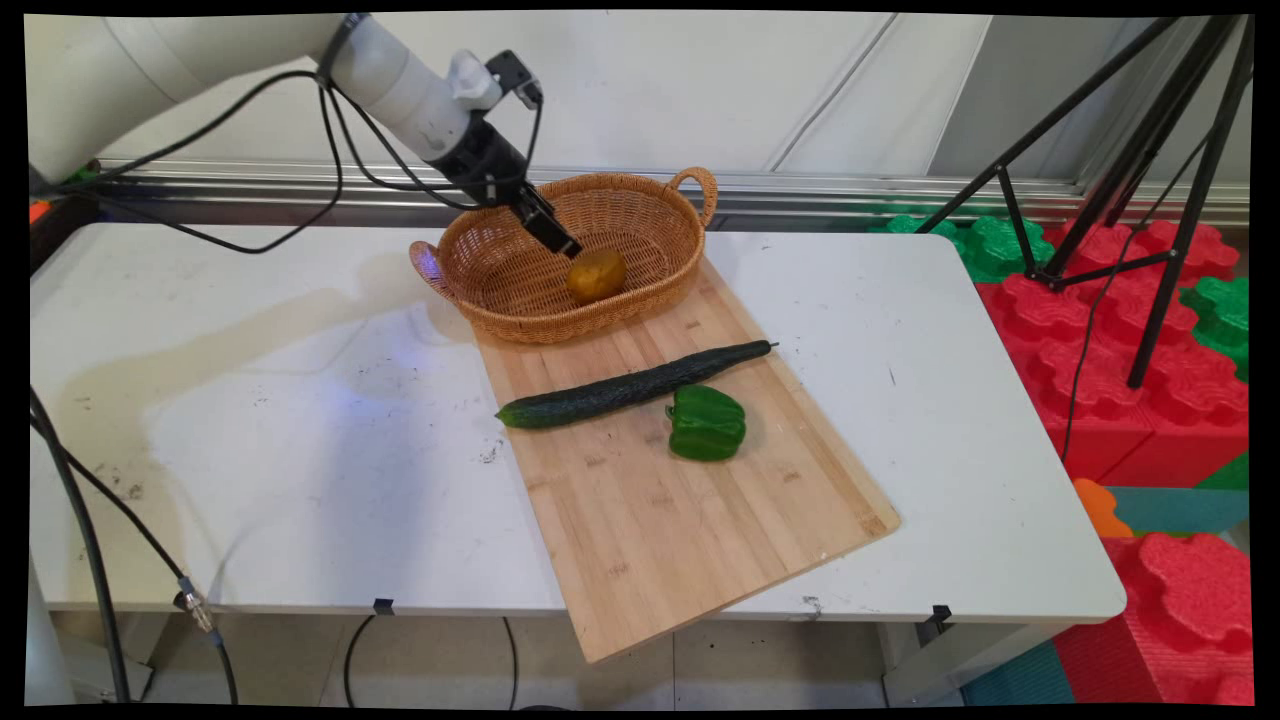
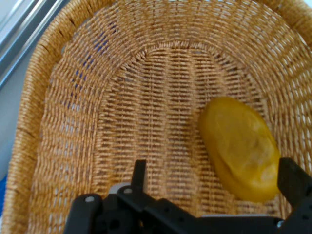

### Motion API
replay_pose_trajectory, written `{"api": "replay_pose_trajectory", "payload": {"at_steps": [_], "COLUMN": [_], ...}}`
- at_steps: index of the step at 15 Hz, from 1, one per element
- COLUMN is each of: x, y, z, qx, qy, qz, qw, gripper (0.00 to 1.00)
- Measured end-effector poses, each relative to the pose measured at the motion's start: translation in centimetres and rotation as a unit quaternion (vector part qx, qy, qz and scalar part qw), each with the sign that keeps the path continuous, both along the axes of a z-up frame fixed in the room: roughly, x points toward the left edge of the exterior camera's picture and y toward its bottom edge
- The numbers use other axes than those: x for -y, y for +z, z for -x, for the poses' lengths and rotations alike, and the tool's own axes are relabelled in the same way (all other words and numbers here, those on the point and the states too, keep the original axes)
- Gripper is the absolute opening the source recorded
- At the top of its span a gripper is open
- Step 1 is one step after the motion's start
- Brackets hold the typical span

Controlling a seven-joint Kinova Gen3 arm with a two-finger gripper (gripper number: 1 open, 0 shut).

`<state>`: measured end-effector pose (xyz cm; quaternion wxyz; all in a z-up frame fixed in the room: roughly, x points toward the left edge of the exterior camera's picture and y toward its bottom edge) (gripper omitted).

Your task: Pick up the potato from the vegetable basket

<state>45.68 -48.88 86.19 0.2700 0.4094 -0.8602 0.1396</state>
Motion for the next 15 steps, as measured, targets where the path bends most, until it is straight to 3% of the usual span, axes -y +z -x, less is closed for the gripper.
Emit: {"api": "replay_pose_trajectory", "payload": {"at_steps": [15], "x": [2.5], "y": [-5.2], "z": [2.0], "qx": [-0.048], "qy": [0.068], "qz": [-0.029], "qw": [0.9961], "gripper": [1.00]}}
